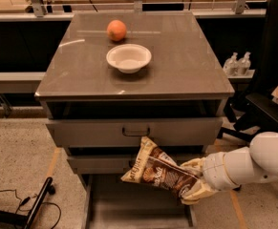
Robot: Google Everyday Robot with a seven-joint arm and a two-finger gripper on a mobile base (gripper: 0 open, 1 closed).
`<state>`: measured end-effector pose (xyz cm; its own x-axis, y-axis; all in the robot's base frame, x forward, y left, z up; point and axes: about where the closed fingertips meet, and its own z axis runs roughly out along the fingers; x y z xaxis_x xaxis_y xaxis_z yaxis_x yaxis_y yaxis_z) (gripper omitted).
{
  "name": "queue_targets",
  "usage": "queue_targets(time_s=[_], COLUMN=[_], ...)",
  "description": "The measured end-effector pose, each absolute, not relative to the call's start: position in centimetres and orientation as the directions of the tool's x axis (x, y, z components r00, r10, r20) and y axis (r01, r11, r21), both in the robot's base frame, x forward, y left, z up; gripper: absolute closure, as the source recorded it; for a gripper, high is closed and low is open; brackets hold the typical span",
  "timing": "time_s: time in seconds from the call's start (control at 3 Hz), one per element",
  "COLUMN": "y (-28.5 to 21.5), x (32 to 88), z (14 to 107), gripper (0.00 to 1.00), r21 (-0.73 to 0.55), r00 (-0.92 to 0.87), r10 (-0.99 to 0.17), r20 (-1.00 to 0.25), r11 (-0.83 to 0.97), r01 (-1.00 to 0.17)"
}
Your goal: Place brown chip bag into bottom drawer
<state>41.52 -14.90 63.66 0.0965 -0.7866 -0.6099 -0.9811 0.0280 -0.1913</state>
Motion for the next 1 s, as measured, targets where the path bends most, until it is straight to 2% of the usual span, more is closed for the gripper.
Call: queue_targets(time_s=[0.33, 0.67, 1.0], y=[-14.78, -14.63, -14.63], x=[41.48, 41.42, 41.42], z=[63.59, 63.5, 63.5], gripper=[0.13, 0.0, 0.0], r21=[-0.19, -0.188, -0.188], r00=[0.098, 0.099, 0.099], r10=[-0.786, -0.785, -0.785], r20=[-0.611, -0.612, -0.612], r11=[0.026, 0.022, 0.022], r01=[-0.982, -0.982, -0.982])
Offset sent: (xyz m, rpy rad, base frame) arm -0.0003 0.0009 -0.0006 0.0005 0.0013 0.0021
